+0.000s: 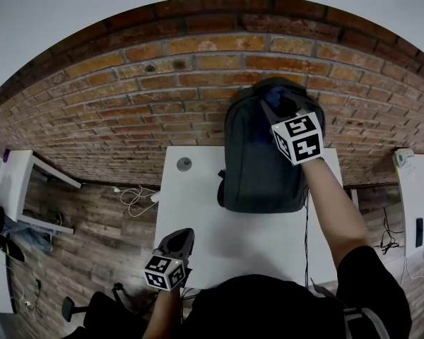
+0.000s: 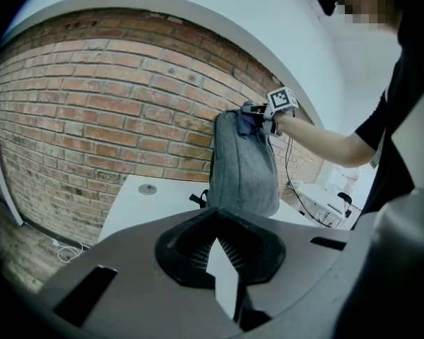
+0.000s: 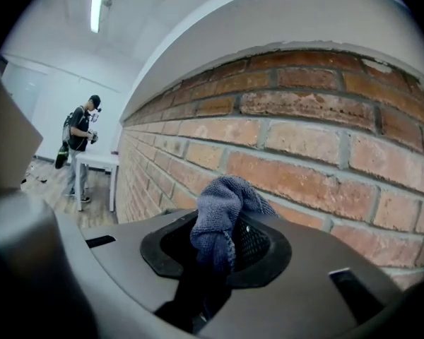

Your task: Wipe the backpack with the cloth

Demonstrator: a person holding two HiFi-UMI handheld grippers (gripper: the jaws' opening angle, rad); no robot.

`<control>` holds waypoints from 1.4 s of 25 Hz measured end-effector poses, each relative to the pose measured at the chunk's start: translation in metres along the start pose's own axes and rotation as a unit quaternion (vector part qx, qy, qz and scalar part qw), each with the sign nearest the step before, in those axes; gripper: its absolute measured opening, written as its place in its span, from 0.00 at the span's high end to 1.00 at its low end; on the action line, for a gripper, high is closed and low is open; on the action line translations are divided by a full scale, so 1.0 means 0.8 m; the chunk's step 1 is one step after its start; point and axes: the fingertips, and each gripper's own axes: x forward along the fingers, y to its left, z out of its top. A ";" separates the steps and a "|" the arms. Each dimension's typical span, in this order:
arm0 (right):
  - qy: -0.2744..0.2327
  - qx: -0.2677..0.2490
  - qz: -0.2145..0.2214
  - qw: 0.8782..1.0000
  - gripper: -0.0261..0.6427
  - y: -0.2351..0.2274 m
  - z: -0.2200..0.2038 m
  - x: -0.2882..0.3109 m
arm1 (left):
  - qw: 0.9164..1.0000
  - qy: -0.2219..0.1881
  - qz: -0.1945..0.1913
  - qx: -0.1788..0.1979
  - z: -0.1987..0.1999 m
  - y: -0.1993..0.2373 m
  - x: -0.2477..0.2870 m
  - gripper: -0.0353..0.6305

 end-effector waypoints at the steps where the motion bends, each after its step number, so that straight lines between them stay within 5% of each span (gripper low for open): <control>1: -0.003 0.000 0.002 1.000 0.81 -0.001 0.007 0.004 | 1.000 0.000 0.001 -0.001 0.000 0.001 0.000 0.95; 14: 0.014 0.028 0.013 0.999 0.81 0.011 -0.002 0.018 | 1.000 -0.001 0.002 -0.011 -0.007 0.003 -0.001 0.95; 35: 0.128 0.045 0.093 0.986 0.81 0.106 -0.119 -0.016 | 1.000 -0.006 -0.010 -0.001 -0.002 -0.012 -0.002 0.95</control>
